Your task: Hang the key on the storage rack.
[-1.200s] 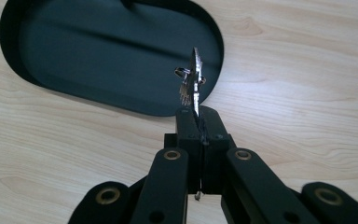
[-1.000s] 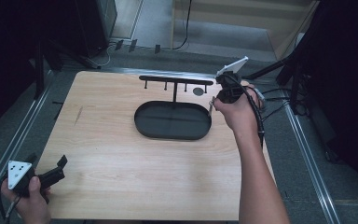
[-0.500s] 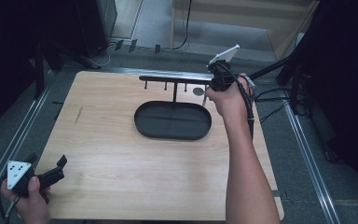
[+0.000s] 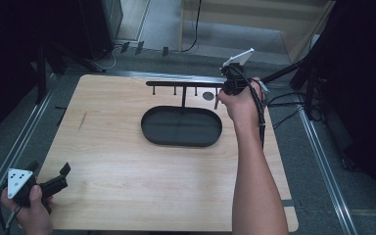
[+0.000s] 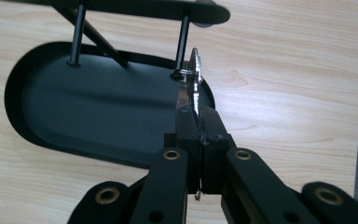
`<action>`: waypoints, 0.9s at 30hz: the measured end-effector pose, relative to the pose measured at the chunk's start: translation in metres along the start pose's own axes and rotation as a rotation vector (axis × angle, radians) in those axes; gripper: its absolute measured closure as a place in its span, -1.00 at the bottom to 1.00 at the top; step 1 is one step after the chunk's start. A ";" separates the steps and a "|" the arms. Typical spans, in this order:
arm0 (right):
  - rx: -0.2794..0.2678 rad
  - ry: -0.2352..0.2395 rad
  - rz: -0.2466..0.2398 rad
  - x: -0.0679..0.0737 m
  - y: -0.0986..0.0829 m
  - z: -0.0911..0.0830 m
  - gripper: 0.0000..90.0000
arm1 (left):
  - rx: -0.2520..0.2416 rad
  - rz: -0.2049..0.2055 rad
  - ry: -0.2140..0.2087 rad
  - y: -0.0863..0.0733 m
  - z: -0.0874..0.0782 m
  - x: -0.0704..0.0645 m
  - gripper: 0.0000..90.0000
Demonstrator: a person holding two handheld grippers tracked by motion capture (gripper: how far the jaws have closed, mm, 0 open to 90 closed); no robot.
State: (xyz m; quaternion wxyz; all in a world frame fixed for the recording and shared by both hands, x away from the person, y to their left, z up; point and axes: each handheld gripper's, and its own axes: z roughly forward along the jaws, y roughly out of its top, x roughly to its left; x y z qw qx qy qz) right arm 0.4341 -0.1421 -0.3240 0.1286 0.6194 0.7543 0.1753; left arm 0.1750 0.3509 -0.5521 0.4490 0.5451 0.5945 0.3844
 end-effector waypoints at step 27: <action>0.057 -0.026 -0.019 -0.023 -0.042 0.046 0.29 | 0.001 0.011 0.010 0.000 0.000 -0.002 -1.00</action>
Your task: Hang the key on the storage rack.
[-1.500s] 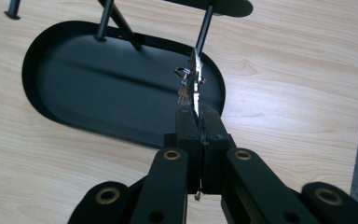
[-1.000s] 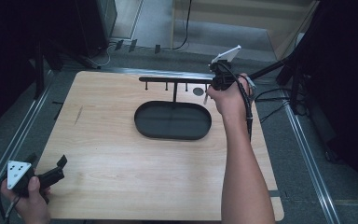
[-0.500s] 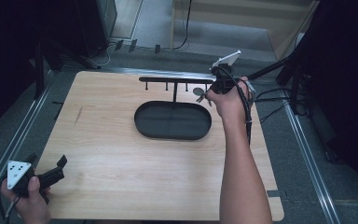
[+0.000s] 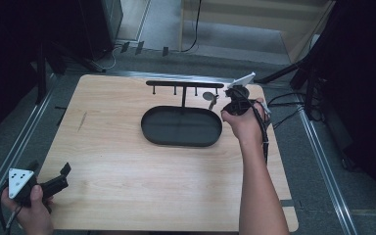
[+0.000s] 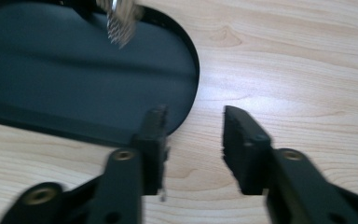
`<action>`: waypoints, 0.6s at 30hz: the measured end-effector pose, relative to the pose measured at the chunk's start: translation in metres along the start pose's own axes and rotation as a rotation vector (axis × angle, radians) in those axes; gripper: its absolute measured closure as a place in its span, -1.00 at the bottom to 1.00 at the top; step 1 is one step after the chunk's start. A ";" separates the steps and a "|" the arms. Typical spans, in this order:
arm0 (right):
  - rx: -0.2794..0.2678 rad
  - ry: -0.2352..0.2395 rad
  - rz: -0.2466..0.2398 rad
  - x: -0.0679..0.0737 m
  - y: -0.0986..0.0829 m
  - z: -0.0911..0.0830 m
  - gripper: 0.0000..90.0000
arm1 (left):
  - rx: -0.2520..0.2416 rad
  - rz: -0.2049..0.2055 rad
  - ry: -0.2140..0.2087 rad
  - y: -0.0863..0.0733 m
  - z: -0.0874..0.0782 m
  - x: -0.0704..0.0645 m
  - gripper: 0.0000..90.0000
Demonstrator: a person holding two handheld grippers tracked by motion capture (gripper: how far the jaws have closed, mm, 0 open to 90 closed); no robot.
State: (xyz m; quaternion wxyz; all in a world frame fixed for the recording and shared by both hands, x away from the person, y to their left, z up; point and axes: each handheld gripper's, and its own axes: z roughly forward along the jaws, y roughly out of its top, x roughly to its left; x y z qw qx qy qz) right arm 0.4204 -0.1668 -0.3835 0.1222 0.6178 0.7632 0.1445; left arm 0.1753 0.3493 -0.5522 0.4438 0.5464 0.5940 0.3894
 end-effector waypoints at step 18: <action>0.047 -0.044 0.036 -0.012 -0.061 0.031 -1.00 | 0.002 0.007 -0.001 0.000 0.000 0.000 -1.00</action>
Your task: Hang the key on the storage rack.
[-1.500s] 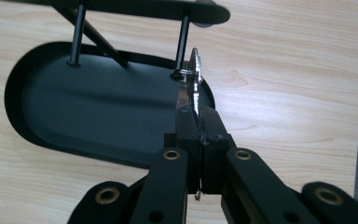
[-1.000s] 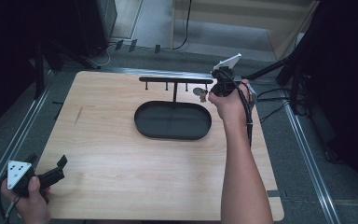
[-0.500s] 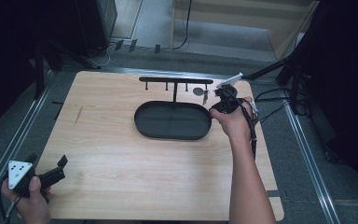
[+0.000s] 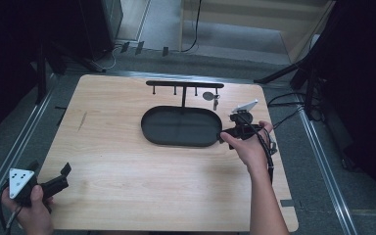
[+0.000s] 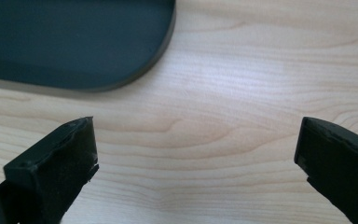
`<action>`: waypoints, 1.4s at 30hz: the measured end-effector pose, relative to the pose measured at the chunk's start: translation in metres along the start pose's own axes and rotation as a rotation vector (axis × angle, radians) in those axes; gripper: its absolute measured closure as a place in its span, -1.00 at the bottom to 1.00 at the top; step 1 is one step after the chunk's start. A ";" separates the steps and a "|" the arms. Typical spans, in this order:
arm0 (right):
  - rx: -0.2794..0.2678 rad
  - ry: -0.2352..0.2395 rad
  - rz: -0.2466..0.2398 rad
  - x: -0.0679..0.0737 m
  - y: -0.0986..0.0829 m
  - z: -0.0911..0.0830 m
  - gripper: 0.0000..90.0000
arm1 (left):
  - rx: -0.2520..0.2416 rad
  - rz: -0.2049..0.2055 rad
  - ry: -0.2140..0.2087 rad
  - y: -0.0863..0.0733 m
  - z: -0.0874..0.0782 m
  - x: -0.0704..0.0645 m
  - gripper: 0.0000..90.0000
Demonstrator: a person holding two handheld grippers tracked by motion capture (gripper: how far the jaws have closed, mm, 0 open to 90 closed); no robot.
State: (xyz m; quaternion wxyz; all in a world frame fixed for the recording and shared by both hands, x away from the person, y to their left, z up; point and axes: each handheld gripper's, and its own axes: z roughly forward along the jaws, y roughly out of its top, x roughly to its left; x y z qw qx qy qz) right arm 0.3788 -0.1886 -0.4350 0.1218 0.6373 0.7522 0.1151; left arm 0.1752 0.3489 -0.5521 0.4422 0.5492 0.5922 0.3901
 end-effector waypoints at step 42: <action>-0.477 0.084 0.086 -0.093 -0.177 0.046 -0.99 | 0.005 0.038 0.010 0.000 0.000 -0.005 -1.00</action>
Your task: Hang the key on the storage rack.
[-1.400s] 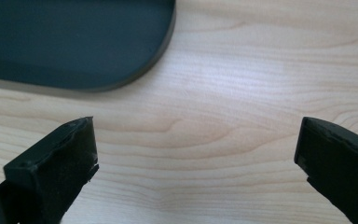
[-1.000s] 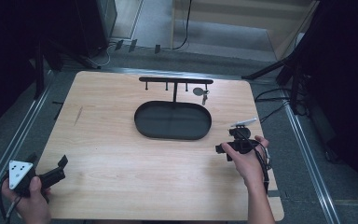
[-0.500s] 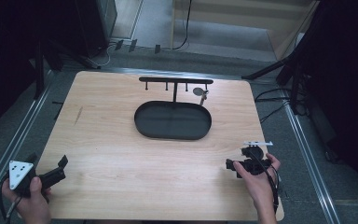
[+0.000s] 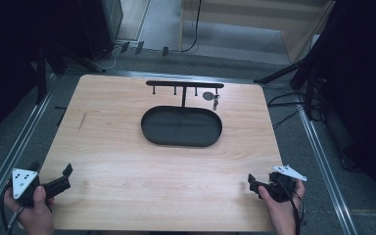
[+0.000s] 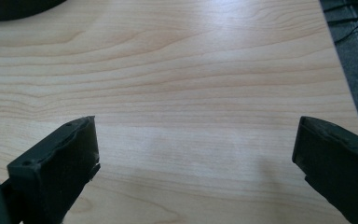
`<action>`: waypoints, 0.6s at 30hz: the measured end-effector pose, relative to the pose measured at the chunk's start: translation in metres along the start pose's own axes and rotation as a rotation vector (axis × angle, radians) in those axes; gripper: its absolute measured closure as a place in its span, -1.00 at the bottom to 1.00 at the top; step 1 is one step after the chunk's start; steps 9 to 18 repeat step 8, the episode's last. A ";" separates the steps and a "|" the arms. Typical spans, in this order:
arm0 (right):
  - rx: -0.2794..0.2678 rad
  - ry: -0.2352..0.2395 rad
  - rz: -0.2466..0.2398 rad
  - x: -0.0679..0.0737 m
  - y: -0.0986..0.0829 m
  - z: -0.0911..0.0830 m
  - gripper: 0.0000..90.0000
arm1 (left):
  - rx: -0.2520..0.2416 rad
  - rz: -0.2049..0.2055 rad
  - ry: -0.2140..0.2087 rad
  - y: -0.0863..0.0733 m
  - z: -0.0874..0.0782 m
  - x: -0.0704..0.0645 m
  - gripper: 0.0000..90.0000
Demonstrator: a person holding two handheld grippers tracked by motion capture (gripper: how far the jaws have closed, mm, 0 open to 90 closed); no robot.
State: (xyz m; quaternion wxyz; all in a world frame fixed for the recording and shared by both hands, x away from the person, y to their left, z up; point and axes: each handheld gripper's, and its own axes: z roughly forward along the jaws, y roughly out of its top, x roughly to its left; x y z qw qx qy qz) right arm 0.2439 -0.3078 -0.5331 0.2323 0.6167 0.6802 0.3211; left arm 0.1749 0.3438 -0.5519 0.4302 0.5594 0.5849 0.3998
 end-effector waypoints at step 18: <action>-0.066 0.007 0.053 -0.010 -0.017 -0.002 -0.97 | 0.005 0.015 0.004 0.000 0.000 -0.002 -1.00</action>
